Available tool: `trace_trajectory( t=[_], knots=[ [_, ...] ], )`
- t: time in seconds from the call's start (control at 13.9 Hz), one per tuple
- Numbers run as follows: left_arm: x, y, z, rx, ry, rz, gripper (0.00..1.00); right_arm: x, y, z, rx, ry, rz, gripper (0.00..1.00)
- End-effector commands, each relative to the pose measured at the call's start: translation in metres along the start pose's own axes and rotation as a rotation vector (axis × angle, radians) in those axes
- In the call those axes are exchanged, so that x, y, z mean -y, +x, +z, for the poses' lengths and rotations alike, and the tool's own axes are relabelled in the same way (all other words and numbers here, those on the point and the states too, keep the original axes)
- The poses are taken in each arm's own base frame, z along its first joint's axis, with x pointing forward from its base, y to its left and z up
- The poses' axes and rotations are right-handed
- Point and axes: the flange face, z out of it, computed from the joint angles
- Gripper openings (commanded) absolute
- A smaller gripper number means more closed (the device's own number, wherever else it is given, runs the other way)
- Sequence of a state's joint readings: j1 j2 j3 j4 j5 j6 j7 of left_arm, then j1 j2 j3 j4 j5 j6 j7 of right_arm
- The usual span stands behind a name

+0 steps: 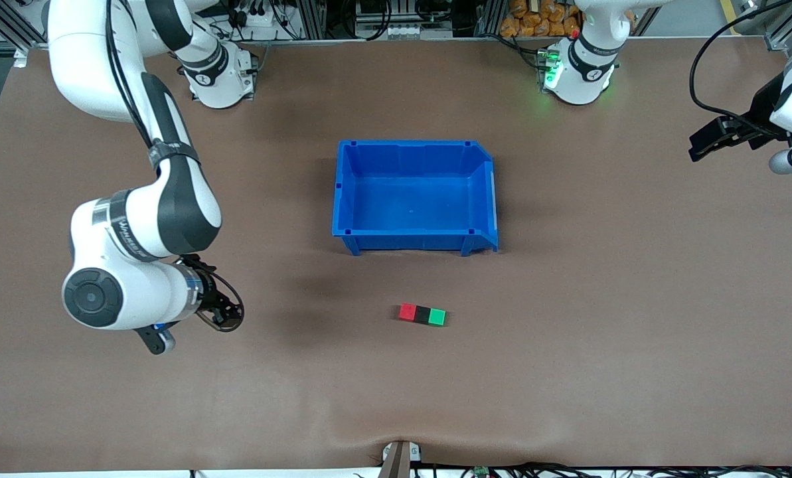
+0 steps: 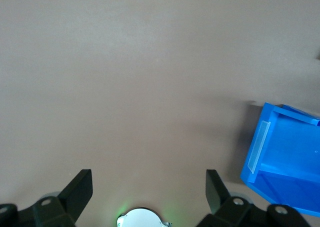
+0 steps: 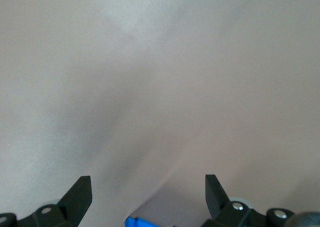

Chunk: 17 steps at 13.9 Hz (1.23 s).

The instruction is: Attach green and red cubes to black cube

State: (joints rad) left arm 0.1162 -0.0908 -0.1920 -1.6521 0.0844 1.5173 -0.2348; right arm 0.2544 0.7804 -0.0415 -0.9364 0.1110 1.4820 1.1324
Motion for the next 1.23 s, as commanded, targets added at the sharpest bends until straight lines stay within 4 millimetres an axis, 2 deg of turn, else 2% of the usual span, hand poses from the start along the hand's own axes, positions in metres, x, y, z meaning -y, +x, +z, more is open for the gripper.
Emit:
trace_trajectory(
  t=[0.0,0.36,0.58,1.15],
  knots=[
    [0.002,0.000,-0.003,0.007,-0.011,0.018,1.00,-0.019,0.013,-0.016,0.004,-0.005,-0.075,1.00],
    [0.002,0.000,-0.002,0.009,-0.013,0.018,1.00,-0.036,0.030,-0.031,0.013,0.013,-0.098,1.00],
    [0.002,0.000,-0.002,0.009,-0.012,0.018,1.00,-0.054,0.042,-0.044,0.014,0.022,-0.165,1.00],
    [0.002,0.000,-0.002,0.009,-0.013,0.017,1.00,-0.086,0.062,-0.070,0.015,0.032,-0.300,1.00]
  ],
)
